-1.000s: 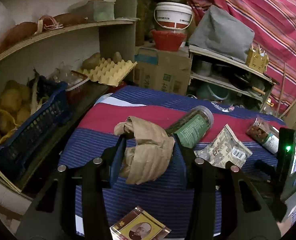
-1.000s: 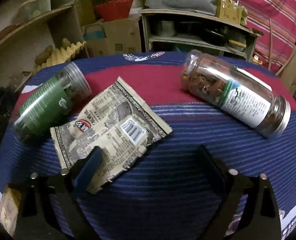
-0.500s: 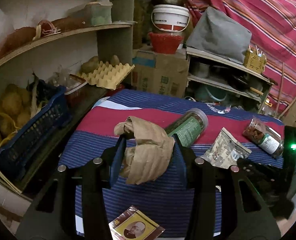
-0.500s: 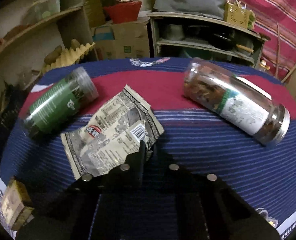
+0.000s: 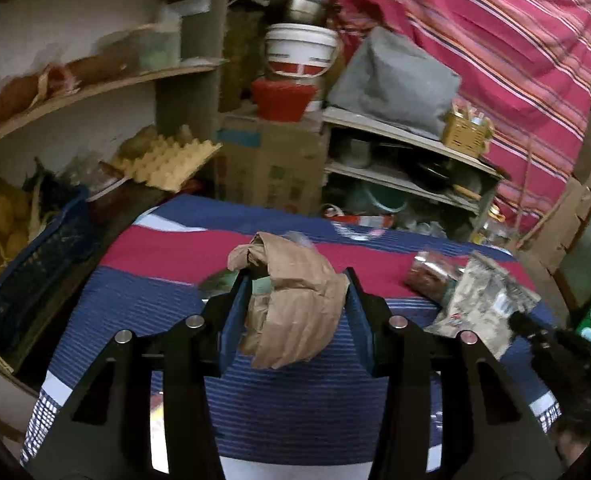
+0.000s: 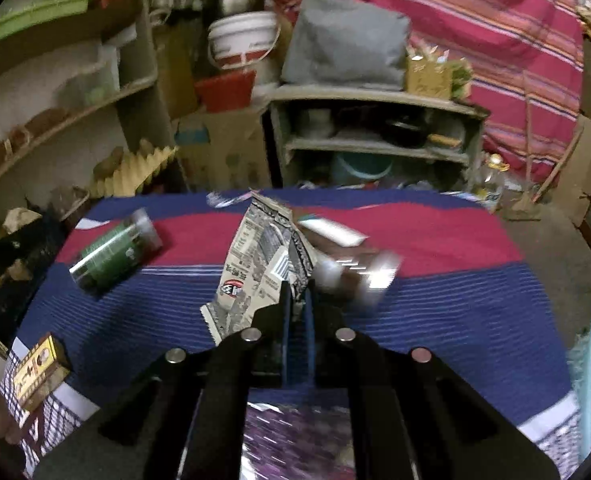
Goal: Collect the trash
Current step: 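Carry the brown paper and snack wrapper over the blue basket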
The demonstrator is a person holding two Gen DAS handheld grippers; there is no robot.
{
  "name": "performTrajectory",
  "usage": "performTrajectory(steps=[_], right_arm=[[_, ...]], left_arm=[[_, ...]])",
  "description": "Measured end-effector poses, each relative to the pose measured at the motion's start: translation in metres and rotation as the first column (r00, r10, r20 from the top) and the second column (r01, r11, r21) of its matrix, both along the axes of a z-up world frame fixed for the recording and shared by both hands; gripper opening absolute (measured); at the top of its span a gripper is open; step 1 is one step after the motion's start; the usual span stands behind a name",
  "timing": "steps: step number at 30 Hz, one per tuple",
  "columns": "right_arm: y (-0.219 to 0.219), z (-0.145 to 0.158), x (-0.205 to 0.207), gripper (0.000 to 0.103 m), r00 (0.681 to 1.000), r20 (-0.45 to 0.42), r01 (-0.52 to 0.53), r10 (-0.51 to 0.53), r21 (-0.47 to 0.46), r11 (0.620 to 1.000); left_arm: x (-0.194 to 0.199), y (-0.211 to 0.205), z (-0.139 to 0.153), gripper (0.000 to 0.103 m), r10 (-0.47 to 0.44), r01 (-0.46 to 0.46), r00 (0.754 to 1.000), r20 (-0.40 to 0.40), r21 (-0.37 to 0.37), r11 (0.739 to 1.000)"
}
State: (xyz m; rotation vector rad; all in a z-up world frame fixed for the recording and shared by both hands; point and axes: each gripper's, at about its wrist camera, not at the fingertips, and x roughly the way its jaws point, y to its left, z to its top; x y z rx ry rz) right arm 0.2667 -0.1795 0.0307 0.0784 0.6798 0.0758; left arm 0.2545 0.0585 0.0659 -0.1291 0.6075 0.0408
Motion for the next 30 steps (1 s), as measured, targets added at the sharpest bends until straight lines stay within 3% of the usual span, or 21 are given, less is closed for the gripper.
performTrajectory(steps=[9,17,23,30], right_arm=[[-0.122,0.001,-0.045,0.007,0.990,-0.010,0.139,-0.139,-0.014,0.990],[-0.203,-0.007,-0.090,0.007,0.972,-0.003,0.233,-0.233,-0.059,0.971],[-0.258,-0.007,-0.118,0.007,0.951,0.004,0.308,-0.308,-0.057,0.950],[-0.314,-0.009,-0.147,0.007,0.923,0.009,0.386,-0.385,-0.029,0.922]], left_arm=[[-0.012,-0.094,0.010,0.045,-0.120,0.120,0.993,0.015,0.031,0.992],[-0.026,-0.182,0.006,0.045,-0.241,0.239,0.970,0.019,0.075,0.968],[-0.039,-0.239,0.001,0.045,-0.338,0.336,0.941,0.016,0.078,0.939],[-0.055,-0.294,-0.013,0.045,-0.411,0.405,0.911,0.007,0.166,0.899]])
